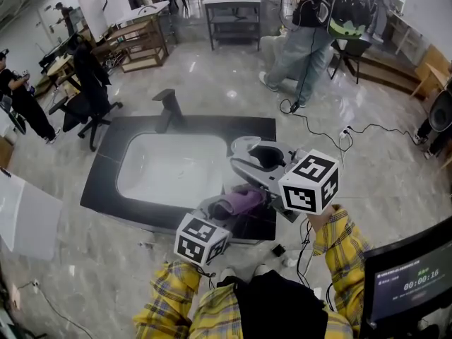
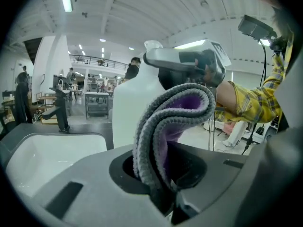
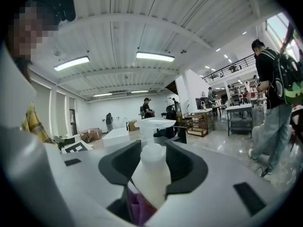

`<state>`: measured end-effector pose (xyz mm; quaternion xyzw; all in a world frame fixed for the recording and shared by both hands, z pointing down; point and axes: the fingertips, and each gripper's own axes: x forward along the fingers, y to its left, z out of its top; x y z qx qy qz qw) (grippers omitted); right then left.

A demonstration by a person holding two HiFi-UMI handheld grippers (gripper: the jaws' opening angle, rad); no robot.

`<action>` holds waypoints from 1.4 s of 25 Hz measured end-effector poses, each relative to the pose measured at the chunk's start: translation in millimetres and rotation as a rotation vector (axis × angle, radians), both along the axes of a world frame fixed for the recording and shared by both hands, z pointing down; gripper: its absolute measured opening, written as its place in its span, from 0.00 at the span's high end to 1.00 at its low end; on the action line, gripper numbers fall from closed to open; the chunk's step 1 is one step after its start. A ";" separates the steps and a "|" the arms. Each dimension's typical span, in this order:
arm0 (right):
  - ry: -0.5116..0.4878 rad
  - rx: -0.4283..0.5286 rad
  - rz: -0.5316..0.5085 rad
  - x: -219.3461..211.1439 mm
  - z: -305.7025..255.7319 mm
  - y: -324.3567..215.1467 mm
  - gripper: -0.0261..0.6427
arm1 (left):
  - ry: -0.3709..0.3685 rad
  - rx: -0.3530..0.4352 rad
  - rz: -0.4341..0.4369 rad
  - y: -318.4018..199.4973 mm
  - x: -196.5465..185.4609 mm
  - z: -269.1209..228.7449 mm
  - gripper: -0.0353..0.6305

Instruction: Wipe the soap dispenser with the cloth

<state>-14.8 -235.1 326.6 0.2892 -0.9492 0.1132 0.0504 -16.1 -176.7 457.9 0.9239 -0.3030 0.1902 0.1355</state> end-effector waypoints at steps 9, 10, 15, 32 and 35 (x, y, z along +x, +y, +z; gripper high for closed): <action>-0.002 0.006 -0.018 0.1 2.2 1.3 0.73 | -0.072 -0.044 -0.015 0.1 2.7 37.0 0.84; -0.003 0.007 -0.019 -0.1 2.4 1.1 0.74 | -0.076 -0.048 -0.016 -0.5 2.5 39.9 0.84; -0.002 0.007 -0.023 1.8 0.0 0.2 0.74 | -0.127 -0.061 -0.010 -0.7 5.8 50.6 0.84; 0.000 0.006 -0.044 1.7 0.5 -0.8 0.74 | -0.223 -0.155 -0.047 1.0 -8.8 90.6 0.84; -0.001 0.006 -0.047 2.0 1.0 -1.1 0.74 | -0.227 -0.179 -0.060 0.9 -13.3 98.1 0.84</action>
